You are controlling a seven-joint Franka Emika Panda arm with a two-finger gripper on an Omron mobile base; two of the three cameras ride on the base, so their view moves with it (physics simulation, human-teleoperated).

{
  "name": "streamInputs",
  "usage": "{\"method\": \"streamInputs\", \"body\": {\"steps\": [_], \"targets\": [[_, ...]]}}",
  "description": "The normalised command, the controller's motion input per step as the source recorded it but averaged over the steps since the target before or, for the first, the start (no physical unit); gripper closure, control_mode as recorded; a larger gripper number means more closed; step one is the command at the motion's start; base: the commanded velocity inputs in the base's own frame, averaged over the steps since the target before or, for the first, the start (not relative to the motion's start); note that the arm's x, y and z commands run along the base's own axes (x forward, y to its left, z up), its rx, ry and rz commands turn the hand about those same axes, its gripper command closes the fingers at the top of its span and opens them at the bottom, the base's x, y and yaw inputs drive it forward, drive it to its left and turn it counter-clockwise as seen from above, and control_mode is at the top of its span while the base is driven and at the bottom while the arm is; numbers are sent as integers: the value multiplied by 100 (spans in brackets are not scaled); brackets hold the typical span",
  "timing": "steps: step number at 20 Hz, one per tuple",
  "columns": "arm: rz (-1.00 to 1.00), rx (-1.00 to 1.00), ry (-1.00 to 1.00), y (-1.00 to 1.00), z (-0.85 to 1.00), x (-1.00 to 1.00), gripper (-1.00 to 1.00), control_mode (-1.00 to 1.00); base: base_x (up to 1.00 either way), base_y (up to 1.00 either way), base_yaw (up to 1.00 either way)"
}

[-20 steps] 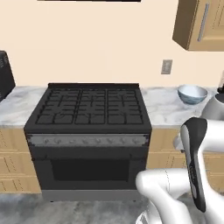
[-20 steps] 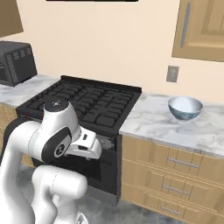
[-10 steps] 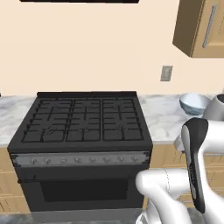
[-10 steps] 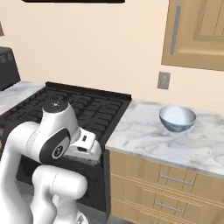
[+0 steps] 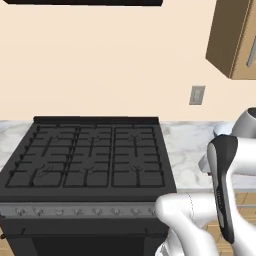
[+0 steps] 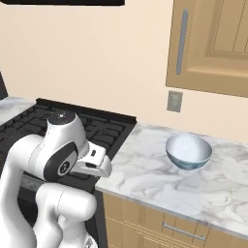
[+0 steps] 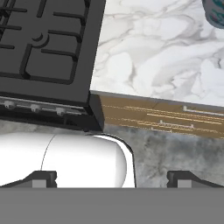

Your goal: Pick the cup and bowl from the counter and place them on the counter next to the sink.

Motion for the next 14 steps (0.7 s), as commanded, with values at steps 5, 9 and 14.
{"method": "streamInputs", "body": {"steps": [5, 9, 14], "targets": [[0, 0, 0, 0, 0, 0, -100, 100, 51, -57, -5], [0, 0, 0, 0, 0, 0, -100, 100, 22, -28, -8], [0, 0, 0, 0, 0, 0, -100, 100, 0, 0, 0]]}}
